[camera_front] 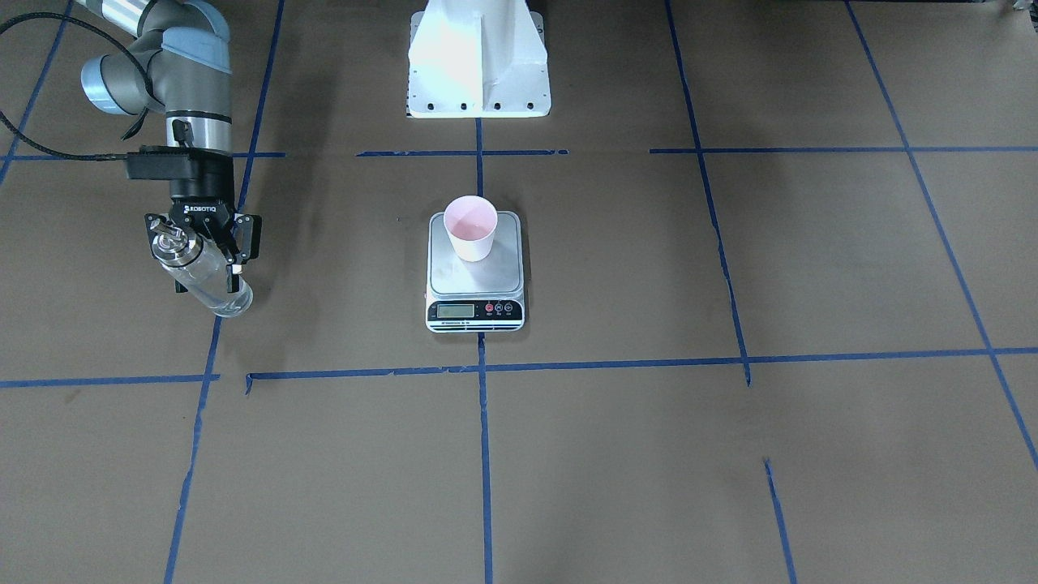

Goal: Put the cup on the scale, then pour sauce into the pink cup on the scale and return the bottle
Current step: 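Lower the bottle onto the table with the right gripper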

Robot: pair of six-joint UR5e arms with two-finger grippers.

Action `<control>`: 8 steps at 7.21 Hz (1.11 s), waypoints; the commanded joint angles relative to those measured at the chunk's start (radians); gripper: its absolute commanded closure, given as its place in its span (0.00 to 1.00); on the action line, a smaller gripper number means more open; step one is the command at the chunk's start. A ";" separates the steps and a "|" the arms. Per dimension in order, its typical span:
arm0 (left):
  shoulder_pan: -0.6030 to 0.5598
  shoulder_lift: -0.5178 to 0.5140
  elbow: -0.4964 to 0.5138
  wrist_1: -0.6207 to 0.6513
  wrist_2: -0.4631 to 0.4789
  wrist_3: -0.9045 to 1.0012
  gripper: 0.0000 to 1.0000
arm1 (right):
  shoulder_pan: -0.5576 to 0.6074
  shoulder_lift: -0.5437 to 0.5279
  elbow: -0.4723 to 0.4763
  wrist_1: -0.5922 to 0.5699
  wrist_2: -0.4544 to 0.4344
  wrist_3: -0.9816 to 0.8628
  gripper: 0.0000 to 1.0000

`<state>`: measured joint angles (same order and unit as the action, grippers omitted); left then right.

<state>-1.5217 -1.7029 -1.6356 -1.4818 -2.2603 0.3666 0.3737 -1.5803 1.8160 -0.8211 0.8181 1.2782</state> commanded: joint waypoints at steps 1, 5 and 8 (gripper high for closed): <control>0.000 -0.001 -0.001 0.000 0.001 0.000 0.00 | 0.001 -0.012 -0.001 -0.001 0.004 0.003 1.00; 0.002 -0.001 -0.001 0.000 0.001 0.000 0.00 | -0.003 -0.024 -0.006 0.000 0.019 0.042 1.00; 0.002 -0.003 0.000 0.000 0.001 -0.002 0.00 | -0.004 -0.024 -0.007 0.000 0.042 0.043 0.99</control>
<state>-1.5208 -1.7048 -1.6354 -1.4818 -2.2596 0.3663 0.3707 -1.6045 1.8097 -0.8207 0.8559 1.3197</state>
